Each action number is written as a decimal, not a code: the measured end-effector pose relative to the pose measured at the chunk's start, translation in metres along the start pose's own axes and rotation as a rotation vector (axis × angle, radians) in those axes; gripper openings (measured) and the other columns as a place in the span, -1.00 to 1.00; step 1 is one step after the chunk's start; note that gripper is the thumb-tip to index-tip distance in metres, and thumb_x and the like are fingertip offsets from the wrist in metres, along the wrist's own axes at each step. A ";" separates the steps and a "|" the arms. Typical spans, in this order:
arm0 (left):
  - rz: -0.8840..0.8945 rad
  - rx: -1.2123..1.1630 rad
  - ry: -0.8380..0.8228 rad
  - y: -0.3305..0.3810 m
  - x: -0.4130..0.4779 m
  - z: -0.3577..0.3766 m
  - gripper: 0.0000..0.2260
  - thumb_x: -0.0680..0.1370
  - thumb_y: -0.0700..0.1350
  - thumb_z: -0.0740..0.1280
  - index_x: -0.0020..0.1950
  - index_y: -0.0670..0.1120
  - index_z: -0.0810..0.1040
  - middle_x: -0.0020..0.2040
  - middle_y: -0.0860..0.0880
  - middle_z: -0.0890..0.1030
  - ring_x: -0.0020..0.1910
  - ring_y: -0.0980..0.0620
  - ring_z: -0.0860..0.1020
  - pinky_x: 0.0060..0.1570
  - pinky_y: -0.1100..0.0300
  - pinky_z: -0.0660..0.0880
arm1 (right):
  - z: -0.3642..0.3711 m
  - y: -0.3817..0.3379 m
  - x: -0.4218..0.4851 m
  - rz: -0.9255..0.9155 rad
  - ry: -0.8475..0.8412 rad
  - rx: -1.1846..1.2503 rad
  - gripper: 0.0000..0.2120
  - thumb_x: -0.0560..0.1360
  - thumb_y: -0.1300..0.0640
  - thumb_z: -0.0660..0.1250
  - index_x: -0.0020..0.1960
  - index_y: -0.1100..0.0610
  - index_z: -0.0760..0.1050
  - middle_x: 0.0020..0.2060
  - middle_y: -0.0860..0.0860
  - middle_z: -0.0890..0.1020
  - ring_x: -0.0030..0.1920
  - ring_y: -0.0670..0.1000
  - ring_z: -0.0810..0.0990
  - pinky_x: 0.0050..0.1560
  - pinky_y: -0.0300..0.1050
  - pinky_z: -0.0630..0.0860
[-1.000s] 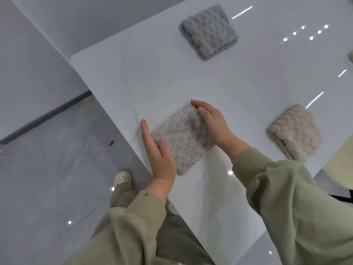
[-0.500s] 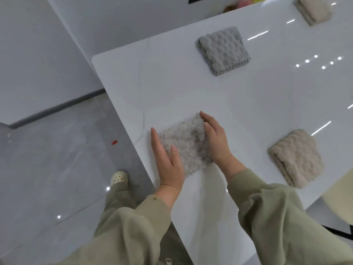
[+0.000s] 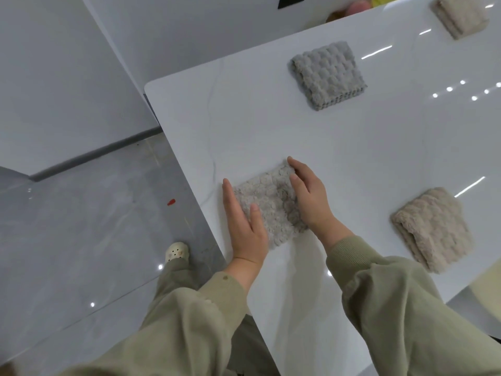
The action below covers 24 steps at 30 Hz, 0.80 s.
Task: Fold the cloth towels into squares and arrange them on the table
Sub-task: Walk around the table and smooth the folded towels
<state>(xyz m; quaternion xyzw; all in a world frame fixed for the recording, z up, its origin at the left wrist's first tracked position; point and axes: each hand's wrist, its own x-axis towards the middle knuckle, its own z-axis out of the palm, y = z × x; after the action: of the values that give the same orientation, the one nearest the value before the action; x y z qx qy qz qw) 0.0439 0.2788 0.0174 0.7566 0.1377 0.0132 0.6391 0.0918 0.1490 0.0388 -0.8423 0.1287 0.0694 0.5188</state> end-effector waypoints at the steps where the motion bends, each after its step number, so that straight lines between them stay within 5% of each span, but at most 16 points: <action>1: -0.003 0.003 -0.010 0.000 0.000 0.000 -0.36 0.53 0.07 0.01 0.53 -0.18 -0.04 0.55 -0.07 0.02 0.51 0.16 -0.02 0.46 0.31 -0.03 | -0.001 0.000 0.000 0.003 0.003 -0.008 -0.49 0.49 -0.05 0.13 0.40 0.09 0.37 0.33 -0.05 0.47 0.31 -0.11 0.41 0.36 -0.18 0.30; 7: 0.083 0.220 -0.083 0.003 0.008 -0.017 -0.36 0.50 0.04 0.05 0.53 -0.15 -0.02 0.53 0.01 -0.02 0.53 0.06 -0.06 0.50 0.08 -0.04 | -0.003 -0.005 -0.008 -0.071 0.067 -0.202 -0.50 0.52 0.01 0.12 0.44 0.11 0.30 0.42 -0.05 0.35 0.41 -0.09 0.31 0.45 -0.13 0.17; 11: 0.327 0.718 -0.261 0.016 0.032 -0.047 -0.40 0.53 0.04 0.01 0.54 -0.12 0.01 0.56 -0.03 -0.06 0.53 0.01 -0.19 0.48 -0.09 -0.17 | 0.001 -0.021 -0.015 -0.176 0.153 -0.564 -0.52 0.51 0.05 0.10 0.39 0.18 0.34 0.47 0.09 0.27 0.49 0.05 0.17 0.50 0.06 -0.04; 15: 0.529 1.314 -0.445 0.045 0.077 -0.079 -0.38 0.59 0.14 0.00 0.54 -0.01 -0.20 0.55 -0.09 -0.21 0.50 -0.12 -0.30 0.41 -0.18 -0.26 | 0.023 -0.046 -0.013 -0.183 0.135 -0.810 -0.39 0.49 -0.07 -0.03 0.45 0.19 0.24 0.52 0.14 0.12 0.53 0.11 0.02 0.46 0.15 -0.16; 24: 0.583 1.481 -0.532 0.083 0.183 -0.160 -0.36 0.58 0.23 -0.01 0.55 0.01 -0.19 0.56 -0.08 -0.21 0.50 -0.14 -0.30 0.43 -0.21 -0.18 | 0.113 -0.118 0.024 -0.108 0.122 -0.891 -0.32 0.49 -0.16 -0.14 0.52 0.16 0.09 0.54 0.13 -0.03 0.53 0.13 -0.10 0.44 0.17 -0.26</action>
<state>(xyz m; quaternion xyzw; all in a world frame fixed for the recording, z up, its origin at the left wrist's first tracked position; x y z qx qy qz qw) 0.2044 0.4623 0.0982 0.9638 -0.2459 -0.0948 -0.0405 0.1507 0.2971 0.0825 -0.9915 0.0725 0.0411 0.1002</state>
